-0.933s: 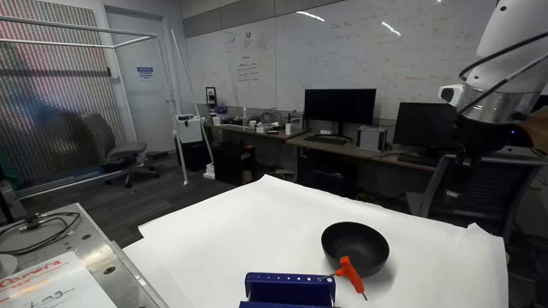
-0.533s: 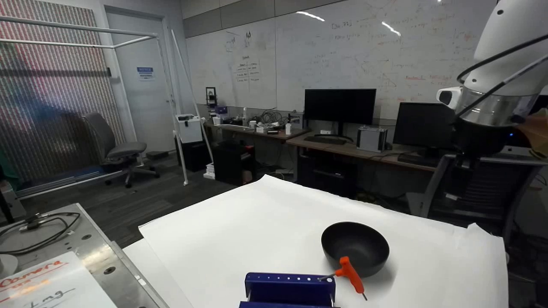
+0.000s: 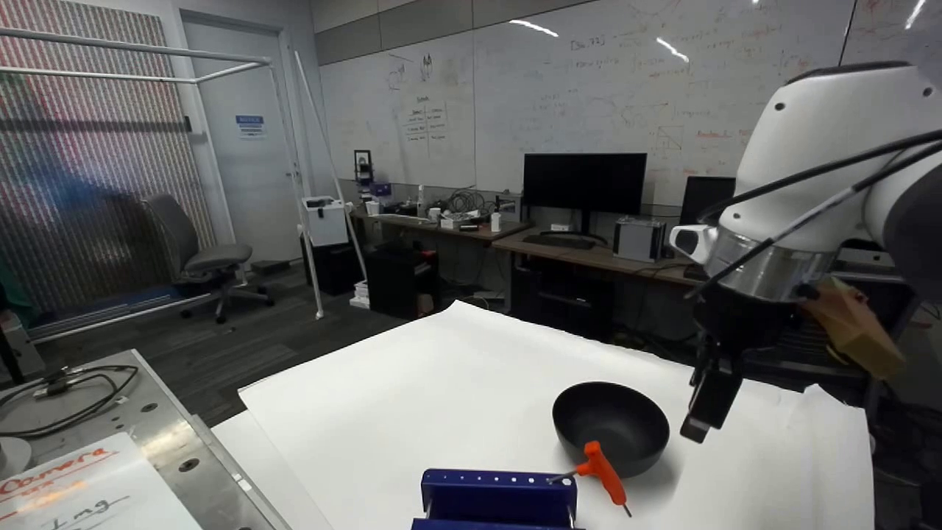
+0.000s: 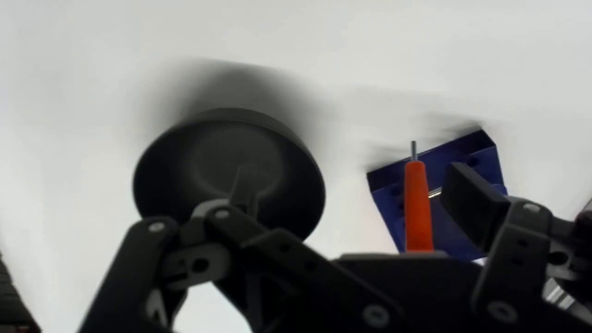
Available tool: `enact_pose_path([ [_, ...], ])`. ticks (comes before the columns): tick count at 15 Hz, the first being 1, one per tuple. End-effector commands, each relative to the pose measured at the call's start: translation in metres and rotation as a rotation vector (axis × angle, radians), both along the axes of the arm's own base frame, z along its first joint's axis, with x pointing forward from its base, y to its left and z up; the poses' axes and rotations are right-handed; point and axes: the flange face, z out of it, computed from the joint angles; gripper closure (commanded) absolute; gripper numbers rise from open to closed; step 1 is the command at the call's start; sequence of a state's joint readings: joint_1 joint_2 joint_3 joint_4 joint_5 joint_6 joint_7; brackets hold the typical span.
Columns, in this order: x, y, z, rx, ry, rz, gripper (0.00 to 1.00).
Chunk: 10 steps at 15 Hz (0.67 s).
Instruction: Put the metal object with the orange handle in the black bowl
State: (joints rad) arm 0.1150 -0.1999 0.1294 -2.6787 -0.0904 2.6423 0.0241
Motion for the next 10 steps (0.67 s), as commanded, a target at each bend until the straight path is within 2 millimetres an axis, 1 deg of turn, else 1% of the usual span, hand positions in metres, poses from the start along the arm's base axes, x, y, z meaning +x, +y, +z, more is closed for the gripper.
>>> enact_pose_path([
  [1,0.029,0.024,-0.028,0.090,0.014,0.062,0.00],
  [3,0.037,0.033,-0.040,0.127,0.022,0.079,0.00],
  [8,0.054,0.046,-0.064,0.160,-0.030,0.091,0.00],
  [9,0.057,0.049,-0.067,0.164,-0.025,0.099,0.23],
  [10,0.058,0.052,-0.071,0.170,-0.024,0.106,0.26],
])
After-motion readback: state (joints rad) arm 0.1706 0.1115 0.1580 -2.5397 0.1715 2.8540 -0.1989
